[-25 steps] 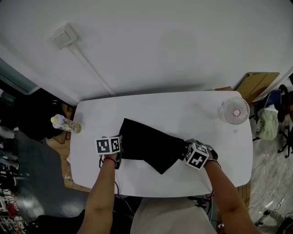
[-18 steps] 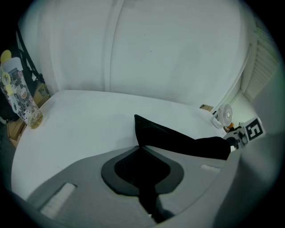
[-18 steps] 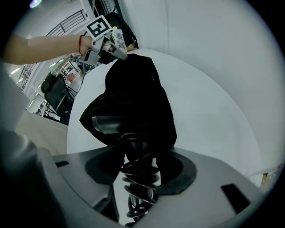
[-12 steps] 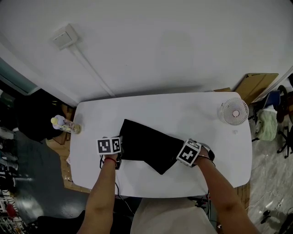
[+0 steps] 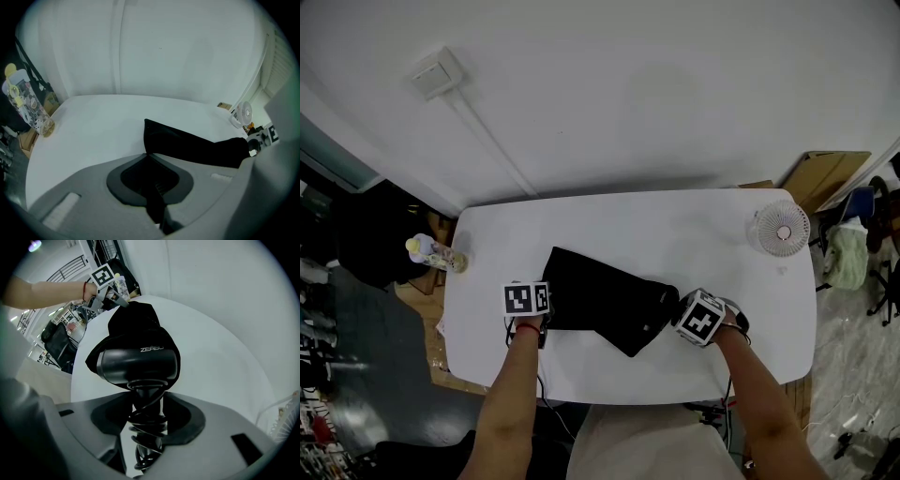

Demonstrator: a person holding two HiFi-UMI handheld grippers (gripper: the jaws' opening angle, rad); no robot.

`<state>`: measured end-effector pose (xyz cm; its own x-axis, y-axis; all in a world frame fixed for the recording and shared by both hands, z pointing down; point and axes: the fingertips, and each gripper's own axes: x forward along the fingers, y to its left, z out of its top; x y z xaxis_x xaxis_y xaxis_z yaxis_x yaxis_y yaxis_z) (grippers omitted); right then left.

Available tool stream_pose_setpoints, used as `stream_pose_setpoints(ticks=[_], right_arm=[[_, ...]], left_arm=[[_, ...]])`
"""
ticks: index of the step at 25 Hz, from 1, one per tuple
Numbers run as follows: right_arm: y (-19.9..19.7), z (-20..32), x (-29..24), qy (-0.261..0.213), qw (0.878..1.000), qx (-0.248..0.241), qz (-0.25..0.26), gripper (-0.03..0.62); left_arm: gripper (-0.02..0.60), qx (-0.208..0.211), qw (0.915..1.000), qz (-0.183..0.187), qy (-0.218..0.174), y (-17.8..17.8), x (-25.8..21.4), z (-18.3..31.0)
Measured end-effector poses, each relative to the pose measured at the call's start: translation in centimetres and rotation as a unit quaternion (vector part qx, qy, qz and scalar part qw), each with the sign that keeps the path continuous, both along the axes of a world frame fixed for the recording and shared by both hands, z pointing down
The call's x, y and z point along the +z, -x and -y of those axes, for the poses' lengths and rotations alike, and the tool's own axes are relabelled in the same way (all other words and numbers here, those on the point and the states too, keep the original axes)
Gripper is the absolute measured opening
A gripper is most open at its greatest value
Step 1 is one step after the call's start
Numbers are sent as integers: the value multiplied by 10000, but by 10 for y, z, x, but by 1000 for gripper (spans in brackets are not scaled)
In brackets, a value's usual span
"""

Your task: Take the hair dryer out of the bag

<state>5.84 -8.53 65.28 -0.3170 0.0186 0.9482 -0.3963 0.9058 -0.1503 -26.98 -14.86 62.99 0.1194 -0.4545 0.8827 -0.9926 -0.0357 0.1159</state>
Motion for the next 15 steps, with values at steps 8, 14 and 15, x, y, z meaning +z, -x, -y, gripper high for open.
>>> stream_pose_setpoints(ticks=[8,14,15], right_arm=[[-22,-11,-1,-26,10000,65,13,209],[-43,-15,-1,-118,9998,167,-41,209],[-47,-16,0,-119,9997,195,-59,209]], left_arm=[[18,-207,9994,261,129,10,0,-10],[18,-377,9986,345,151,19,0,-21],[18,-412,9984,346,157,20,0,-24]])
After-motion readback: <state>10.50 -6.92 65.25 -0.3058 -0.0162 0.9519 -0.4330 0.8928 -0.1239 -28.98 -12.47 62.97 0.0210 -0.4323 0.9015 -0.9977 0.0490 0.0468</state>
